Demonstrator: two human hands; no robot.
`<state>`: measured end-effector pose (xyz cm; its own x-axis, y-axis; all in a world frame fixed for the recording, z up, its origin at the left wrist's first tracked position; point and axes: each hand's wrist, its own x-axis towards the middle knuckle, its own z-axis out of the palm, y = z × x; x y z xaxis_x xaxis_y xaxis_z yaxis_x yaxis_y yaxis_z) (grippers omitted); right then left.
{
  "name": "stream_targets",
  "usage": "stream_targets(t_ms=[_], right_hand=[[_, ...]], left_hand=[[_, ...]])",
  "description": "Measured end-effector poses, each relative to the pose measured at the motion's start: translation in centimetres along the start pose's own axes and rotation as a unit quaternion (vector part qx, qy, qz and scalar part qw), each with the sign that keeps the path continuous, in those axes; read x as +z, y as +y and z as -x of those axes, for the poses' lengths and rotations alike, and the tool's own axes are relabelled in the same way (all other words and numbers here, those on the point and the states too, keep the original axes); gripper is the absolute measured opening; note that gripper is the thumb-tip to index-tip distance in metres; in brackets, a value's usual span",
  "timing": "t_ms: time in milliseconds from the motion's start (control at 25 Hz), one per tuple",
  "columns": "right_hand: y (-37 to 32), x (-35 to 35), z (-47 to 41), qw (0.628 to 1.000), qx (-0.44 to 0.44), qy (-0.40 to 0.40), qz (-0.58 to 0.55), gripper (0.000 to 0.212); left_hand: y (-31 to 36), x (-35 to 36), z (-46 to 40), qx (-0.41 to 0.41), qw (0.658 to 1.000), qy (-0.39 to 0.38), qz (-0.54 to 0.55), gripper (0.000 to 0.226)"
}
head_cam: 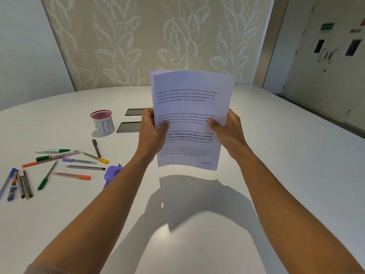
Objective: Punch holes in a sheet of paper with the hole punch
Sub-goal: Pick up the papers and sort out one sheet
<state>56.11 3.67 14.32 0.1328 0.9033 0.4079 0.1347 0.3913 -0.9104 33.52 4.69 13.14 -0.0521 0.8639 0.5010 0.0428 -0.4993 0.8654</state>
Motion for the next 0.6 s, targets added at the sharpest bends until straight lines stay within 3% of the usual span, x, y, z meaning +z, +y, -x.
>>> stream_targets(t_ms=[240,440,600], right_hand=[[4.9,1.4,3.4,0.998,0.036,0.022,0.046,0.029],[4.3,1.2,3.1,0.999,0.010,0.036,0.033,0.029],[6.7,1.2,4.7,0.998,0.044,0.028,0.041,0.030]], left_hand=[[-3.4,1.2,3.8,-0.025,0.998,0.011,-0.053,0.024],[-2.2,1.5,3.2,-0.005,0.999,-0.001,-0.035,0.022],[-3.7,1.9,4.8,-0.046,0.996,0.007,-0.076,0.020]])
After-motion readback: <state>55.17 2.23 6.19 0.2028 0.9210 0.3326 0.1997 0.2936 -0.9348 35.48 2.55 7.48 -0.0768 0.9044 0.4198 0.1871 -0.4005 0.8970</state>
